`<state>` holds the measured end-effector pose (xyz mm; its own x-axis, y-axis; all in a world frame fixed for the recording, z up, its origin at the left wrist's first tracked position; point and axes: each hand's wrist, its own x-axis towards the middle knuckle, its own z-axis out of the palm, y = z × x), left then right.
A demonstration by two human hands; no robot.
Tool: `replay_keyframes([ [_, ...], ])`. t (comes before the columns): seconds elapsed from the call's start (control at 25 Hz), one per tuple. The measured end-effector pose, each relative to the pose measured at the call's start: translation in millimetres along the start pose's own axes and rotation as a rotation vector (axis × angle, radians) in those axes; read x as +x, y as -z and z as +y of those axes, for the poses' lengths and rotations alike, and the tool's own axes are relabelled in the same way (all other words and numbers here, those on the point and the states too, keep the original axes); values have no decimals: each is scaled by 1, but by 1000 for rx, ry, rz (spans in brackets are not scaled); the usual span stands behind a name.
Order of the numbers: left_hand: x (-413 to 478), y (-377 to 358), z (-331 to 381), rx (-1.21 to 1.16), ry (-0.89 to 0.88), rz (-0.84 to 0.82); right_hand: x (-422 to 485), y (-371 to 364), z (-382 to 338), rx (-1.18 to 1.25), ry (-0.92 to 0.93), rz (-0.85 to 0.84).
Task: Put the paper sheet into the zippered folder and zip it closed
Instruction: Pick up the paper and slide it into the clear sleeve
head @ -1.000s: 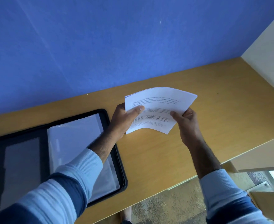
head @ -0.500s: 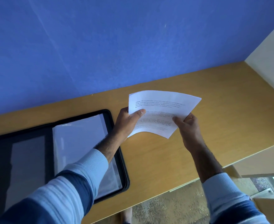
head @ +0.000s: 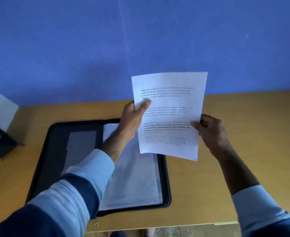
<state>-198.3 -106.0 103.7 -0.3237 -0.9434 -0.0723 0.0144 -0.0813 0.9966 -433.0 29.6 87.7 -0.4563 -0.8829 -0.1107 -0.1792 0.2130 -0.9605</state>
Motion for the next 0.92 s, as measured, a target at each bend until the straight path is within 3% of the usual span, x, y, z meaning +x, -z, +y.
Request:
replay_keyframes([
  [0.08, 9, 37, -18, 87, 42, 162, 19, -22, -16, -50, 20, -9],
  [0.16, 15, 76, -48, 372, 80, 224, 35, -35, -29, -118, 50, 29],
  [0.28, 15, 120, -90, 976, 118, -21, 58, -49, -47, -221, 99, 52],
  [0.36, 16, 130, -106, 1171, 92, -103, 71, -56, -55, -300, 120, 58],
  [0.56, 27, 129, -112, 1387, -74, -139, 92, -73, -68, -378, 145, 50],
  [0.92, 33, 120, -103, 1333, -163, -102, 130, -104, -110, -407, 236, -21],
])
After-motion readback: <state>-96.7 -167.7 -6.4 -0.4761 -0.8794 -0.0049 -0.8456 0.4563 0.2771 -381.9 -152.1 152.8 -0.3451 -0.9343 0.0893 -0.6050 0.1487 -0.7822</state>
